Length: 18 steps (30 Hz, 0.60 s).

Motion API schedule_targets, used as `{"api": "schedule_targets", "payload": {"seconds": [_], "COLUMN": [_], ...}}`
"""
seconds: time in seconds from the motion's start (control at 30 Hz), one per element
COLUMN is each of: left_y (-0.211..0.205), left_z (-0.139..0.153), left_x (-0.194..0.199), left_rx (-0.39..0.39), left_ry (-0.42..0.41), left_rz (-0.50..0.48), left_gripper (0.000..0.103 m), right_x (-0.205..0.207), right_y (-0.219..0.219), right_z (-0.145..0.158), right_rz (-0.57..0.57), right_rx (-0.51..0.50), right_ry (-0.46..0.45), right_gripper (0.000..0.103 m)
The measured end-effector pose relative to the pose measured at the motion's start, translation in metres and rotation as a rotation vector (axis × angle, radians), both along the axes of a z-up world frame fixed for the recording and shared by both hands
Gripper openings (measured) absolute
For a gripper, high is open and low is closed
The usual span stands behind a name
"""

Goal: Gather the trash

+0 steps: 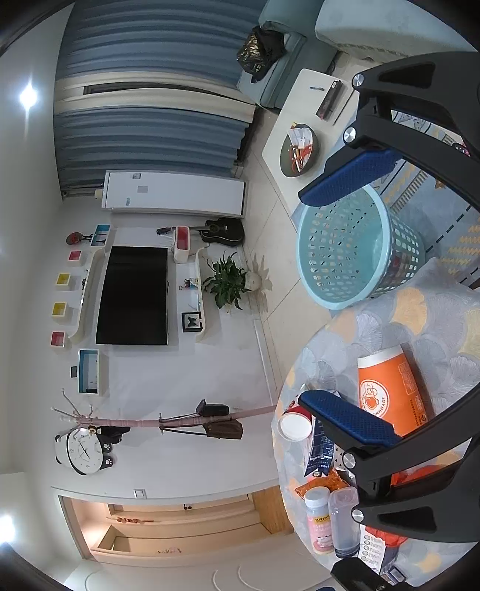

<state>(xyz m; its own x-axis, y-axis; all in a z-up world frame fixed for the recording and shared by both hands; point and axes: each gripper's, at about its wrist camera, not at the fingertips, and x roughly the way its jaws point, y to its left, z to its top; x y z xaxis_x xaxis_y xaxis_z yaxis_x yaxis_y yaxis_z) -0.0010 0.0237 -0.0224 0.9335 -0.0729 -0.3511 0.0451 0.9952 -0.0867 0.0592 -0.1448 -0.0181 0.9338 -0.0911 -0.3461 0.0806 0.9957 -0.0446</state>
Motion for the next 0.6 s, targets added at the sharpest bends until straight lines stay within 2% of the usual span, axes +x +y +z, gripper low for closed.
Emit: {"api": "schedule_targets", "payload": {"seconds": [0.37,0.6], "left_y": [0.015,0.015], "left_z": [-0.005,-0.003], "left_x": [-0.015,-0.015], "left_rx": [-0.037,-0.022], "left_ry": [-0.003,-0.008], "left_rz": [0.027,0.031], "left_gripper": [0.095,0.095], "right_x": [-0.013,-0.014], "right_y": [0.011,0.008], "right_z": [-0.002,-0.003], "right_rz": [0.006,-0.014], "right_rx": [-0.018,-0.021], "right_ry": [0.000,-0.001], "right_gripper": [0.095,0.095]}}
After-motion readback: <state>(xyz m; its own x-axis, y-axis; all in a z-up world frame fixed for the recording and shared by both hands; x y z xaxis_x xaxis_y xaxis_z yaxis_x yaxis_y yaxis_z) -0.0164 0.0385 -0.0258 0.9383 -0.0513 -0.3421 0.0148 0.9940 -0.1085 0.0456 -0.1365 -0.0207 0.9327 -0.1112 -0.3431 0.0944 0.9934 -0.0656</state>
